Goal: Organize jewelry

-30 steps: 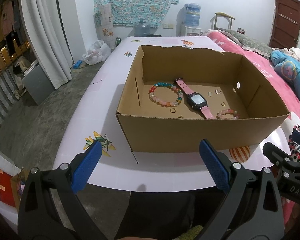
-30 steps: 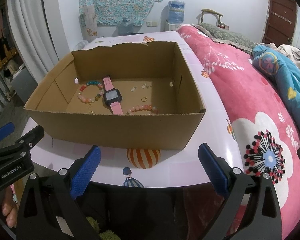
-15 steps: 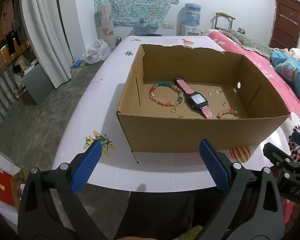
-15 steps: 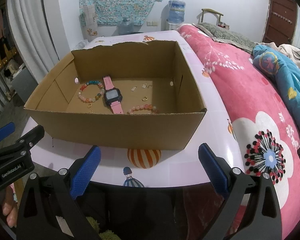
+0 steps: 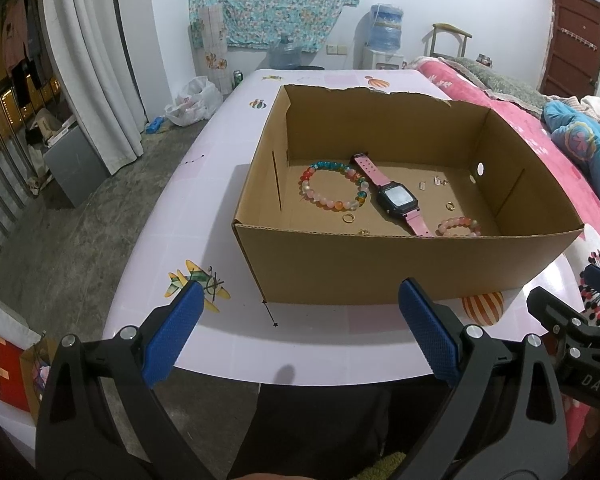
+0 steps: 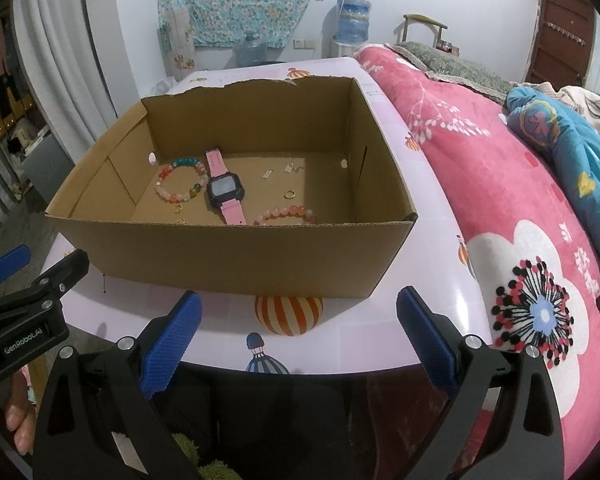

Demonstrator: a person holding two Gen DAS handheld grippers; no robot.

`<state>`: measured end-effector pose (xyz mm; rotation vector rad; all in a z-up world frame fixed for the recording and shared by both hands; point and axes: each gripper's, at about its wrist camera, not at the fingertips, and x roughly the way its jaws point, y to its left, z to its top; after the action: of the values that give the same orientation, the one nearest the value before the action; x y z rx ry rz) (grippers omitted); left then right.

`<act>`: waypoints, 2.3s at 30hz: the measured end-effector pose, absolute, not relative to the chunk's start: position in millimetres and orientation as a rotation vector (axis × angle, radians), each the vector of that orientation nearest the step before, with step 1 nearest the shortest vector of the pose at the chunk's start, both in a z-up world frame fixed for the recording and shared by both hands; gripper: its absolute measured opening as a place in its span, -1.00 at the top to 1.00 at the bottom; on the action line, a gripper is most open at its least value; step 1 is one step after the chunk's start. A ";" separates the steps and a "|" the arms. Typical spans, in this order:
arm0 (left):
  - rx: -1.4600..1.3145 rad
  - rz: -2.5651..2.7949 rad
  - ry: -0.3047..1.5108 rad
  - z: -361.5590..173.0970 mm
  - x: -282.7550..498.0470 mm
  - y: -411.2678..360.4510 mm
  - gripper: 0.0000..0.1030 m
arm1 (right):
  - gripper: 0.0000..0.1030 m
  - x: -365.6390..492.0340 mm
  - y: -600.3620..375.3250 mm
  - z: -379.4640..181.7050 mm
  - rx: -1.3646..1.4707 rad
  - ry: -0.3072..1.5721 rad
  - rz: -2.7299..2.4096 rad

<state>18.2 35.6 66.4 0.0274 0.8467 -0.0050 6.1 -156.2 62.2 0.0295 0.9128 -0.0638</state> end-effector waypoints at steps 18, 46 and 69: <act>0.027 -0.005 0.850 62.3 18.5 36.2 -0.83 | -0.85 6.3 -158.2 61.0 0.035 0.913 -0.062; 0.029 -0.004 0.854 61.2 19.7 35.8 -0.83 | -0.85 6.3 -157.8 61.3 0.036 0.913 -0.059; 0.016 -0.019 0.869 63.9 22.0 31.9 -0.83 | -0.85 9.3 -161.6 63.3 0.046 0.908 -0.060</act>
<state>22.0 31.9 63.9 0.0164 0.8690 -0.0193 9.3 -161.6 63.3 0.0456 0.9080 -0.0601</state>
